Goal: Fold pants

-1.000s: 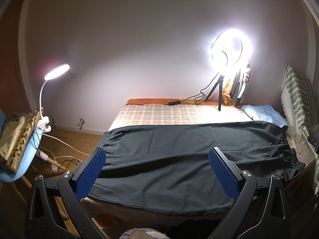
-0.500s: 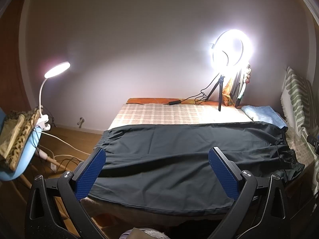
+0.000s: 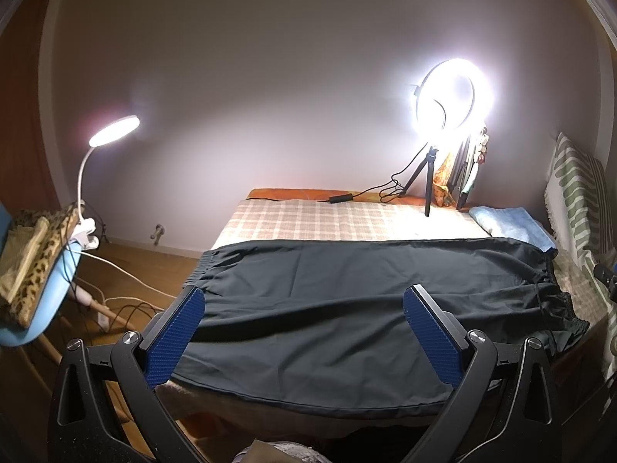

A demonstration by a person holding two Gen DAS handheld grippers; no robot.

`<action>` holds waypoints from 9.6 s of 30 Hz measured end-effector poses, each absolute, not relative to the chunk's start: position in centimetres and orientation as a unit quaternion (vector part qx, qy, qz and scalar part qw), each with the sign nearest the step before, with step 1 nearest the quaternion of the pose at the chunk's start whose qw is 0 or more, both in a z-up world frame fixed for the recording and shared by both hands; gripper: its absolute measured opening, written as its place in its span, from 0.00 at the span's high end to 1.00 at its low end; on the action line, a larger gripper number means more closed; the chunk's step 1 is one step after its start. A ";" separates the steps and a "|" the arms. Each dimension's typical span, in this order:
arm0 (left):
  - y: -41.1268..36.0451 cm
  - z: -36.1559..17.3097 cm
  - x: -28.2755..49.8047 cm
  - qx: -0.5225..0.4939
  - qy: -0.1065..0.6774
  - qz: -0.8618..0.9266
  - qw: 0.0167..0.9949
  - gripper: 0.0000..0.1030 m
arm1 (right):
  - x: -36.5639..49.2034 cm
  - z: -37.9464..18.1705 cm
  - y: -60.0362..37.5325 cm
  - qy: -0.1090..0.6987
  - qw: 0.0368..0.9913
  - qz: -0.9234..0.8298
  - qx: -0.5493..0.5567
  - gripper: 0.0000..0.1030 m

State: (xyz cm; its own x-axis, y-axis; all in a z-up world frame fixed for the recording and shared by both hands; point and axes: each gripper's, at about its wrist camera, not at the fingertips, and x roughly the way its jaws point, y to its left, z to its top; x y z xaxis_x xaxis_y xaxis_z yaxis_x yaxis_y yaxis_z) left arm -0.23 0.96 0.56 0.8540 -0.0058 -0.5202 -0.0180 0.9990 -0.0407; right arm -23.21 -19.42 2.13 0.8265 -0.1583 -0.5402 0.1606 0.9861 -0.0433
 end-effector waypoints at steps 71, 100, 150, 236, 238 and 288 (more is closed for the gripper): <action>21.8 -15.6 28.6 -0.144 0.512 -0.014 0.847 0.17 | 15.2 -12.1 -7.7 0.466 0.833 0.259 -0.150 0.04; 19.1 -16.3 30.5 -0.054 0.477 -0.040 0.876 0.76 | 15.8 -16.7 -4.6 0.524 0.771 0.305 -0.194 0.93; 27.7 -18.6 4.9 -0.227 0.394 -0.069 0.888 0.58 | -12.6 -11.1 -1.8 0.514 0.743 0.406 -0.138 0.99; 25.1 -15.2 4.2 -0.303 0.346 0.008 0.888 0.76 | 10.9 -8.4 20.5 0.407 0.779 0.474 -0.049 0.33; 24.0 -13.6 4.7 -0.293 0.339 -0.012 0.894 0.76 | 11.0 -7.2 16.8 0.393 0.802 0.449 -0.033 0.29; -23.1 -13.5 12.2 0.076 0.498 -0.485 0.715 0.49 | 15.8 -17.3 -38.3 0.589 0.776 -0.141 0.179 0.43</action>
